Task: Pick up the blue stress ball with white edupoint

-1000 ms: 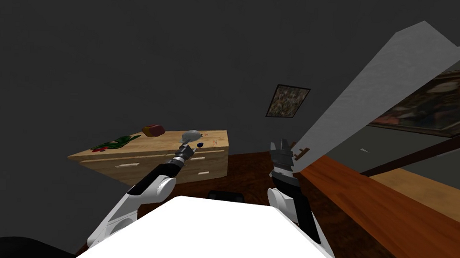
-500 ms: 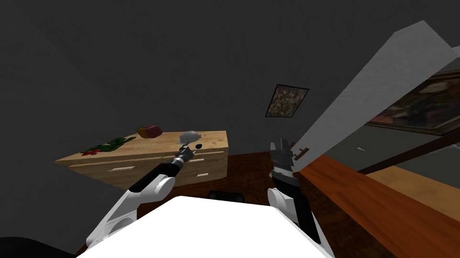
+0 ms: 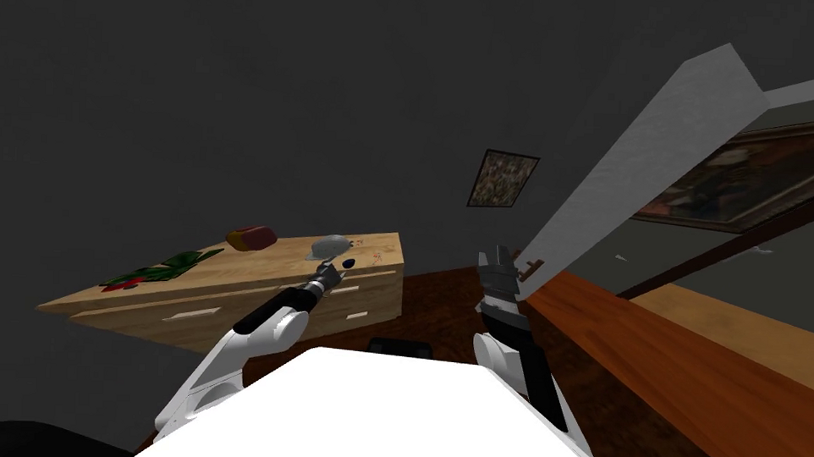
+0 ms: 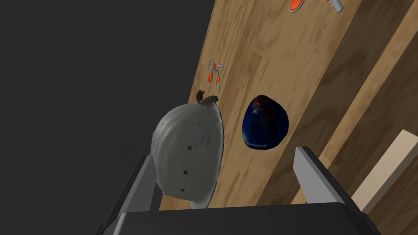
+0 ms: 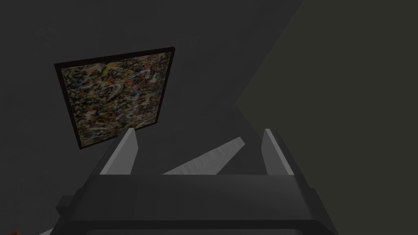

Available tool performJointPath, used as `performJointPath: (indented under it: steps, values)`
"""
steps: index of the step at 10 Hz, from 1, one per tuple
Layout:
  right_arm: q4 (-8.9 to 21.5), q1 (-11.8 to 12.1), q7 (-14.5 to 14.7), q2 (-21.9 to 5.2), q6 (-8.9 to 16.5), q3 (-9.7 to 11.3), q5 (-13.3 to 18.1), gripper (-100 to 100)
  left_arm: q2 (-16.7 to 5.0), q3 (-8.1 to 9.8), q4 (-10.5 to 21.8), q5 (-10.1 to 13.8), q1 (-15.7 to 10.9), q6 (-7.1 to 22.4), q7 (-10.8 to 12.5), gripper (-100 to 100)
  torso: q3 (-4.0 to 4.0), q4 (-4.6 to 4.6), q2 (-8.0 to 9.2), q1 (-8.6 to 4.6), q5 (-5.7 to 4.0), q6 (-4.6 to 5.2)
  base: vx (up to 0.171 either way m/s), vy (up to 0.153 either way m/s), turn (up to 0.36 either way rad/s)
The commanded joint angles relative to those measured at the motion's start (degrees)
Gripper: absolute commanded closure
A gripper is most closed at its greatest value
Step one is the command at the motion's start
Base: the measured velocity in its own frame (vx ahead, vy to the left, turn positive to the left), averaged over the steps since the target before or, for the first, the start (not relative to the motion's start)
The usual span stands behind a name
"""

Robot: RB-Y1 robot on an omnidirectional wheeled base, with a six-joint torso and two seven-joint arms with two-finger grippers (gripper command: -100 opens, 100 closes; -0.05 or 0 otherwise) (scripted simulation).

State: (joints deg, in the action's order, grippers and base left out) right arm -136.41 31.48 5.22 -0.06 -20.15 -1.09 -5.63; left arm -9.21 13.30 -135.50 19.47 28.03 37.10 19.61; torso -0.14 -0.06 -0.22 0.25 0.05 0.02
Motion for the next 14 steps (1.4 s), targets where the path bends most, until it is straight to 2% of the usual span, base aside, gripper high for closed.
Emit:
performJointPath:
  steps: [1,4,5,7,9,10,11,12,14]
  values:
    - [0.00,0.00,0.00,0.00,0.00,0.00,0.00,0,0.43,0.47,0.21,0.10,-0.10,2.05,0.82,-100,0.00,0.00,0.00,0.00,0.00,0.00,0.044,0.040,-0.086]
    - [0.00,0.00,0.00,0.00,0.00,0.00,0.00,0,1.62,1.67,1.45,0.40,-0.54,5.71,2.63,-100,-0.03,-0.01,-0.06,0.04,0.00,0.01,0.058,0.067,-0.114]
    - [0.00,0.00,0.00,0.00,0.00,0.00,0.00,0,2.82,2.29,2.39,0.47,-0.69,7.57,3.57,-100,-0.04,-0.01,-0.06,0.09,0.02,0.01,0.091,0.096,-0.175]
    - [0.00,0.01,0.00,-0.01,0.00,-0.01,0.00,0,4.30,2.73,3.39,0.46,-0.69,9.01,4.26,-100,-0.13,-0.05,-0.23,0.19,0.04,0.00,0.095,0.108,-0.099]
    - [0.00,0.00,0.00,0.00,0.00,0.00,0.00,0,6.93,3.05,5.42,0.27,-0.12,10.68,4.85,-100,-0.10,-0.04,-0.18,0.14,0.04,0.01,0.087,0.098,-0.121]
    - [0.00,0.01,0.00,0.00,0.00,-0.01,0.00,0,6.13,3.05,4.68,0.42,-0.28,10.21,4.71,-100,-0.12,-0.05,-0.21,0.14,0.03,-0.01,0.043,0.046,-0.017]
    - [0.00,0.01,0.00,0.00,0.00,0.00,0.00,0,6.22,3.08,4.77,0.42,-0.26,10.43,4.78,0,-0.05,-0.03,-0.08,-0.04,0.00,-0.01,0.008,0.009,0.001]
    - [0.00,0.00,0.00,0.00,0.00,0.00,0.00,0,6.35,4.89,6.99,-1.02,-2.81,10.53,5.67,-100,0.02,0.01,0.05,-0.18,-0.04,-0.01,-0.057,0.001,-0.253]
    - [0.00,-0.02,0.00,0.01,0.00,0.01,0.00,0,6.50,6.70,9.21,-2.47,-5.35,10.65,6.57,-100,0.26,0.10,0.47,-0.22,-0.05,0.02,-0.107,0.008,-0.244]
